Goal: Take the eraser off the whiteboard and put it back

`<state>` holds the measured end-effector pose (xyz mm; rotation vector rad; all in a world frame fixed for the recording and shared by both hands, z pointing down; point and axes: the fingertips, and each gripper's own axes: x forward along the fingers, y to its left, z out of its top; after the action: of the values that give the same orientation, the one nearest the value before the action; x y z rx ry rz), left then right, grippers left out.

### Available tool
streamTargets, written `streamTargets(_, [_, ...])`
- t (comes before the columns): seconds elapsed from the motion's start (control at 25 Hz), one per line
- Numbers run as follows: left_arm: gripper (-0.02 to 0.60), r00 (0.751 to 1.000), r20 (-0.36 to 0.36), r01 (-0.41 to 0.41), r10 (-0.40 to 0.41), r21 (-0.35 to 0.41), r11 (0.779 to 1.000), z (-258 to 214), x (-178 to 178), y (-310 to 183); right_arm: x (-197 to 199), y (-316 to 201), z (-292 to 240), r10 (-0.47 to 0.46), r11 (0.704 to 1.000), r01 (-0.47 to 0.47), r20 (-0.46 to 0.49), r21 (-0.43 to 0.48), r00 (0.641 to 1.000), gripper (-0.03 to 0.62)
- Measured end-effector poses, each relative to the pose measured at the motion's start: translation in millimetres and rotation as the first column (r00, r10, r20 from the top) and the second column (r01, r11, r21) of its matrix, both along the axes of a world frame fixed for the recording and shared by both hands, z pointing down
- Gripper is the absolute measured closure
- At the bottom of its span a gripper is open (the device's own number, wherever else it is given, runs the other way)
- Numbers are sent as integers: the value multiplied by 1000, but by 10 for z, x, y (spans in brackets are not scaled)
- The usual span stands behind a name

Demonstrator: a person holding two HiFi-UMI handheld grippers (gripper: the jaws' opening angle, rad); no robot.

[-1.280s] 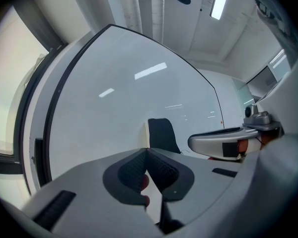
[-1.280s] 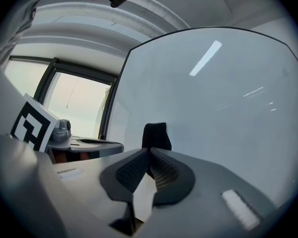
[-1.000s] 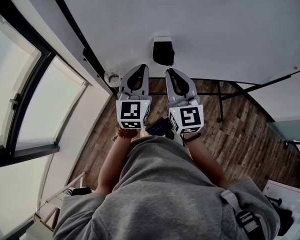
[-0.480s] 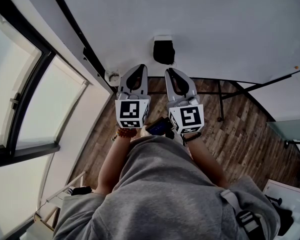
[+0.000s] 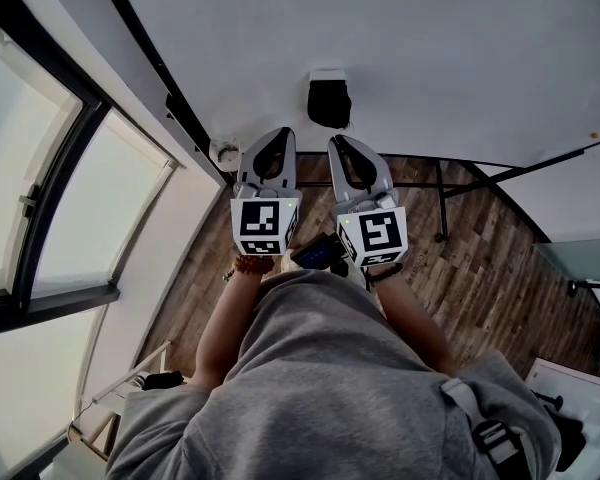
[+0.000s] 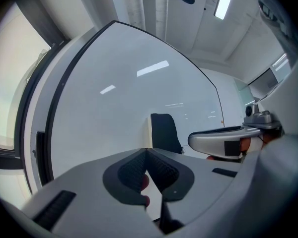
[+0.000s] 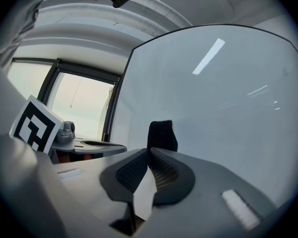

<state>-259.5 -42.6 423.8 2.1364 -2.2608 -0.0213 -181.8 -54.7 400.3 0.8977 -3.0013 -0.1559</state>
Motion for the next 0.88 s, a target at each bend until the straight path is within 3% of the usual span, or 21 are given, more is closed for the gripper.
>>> streamTargets(0.88, [574,1000,-10,-12,11,-17,1000,82,-1,-44,0,-68,65,11,1000,-12,-12,-11,1000,566])
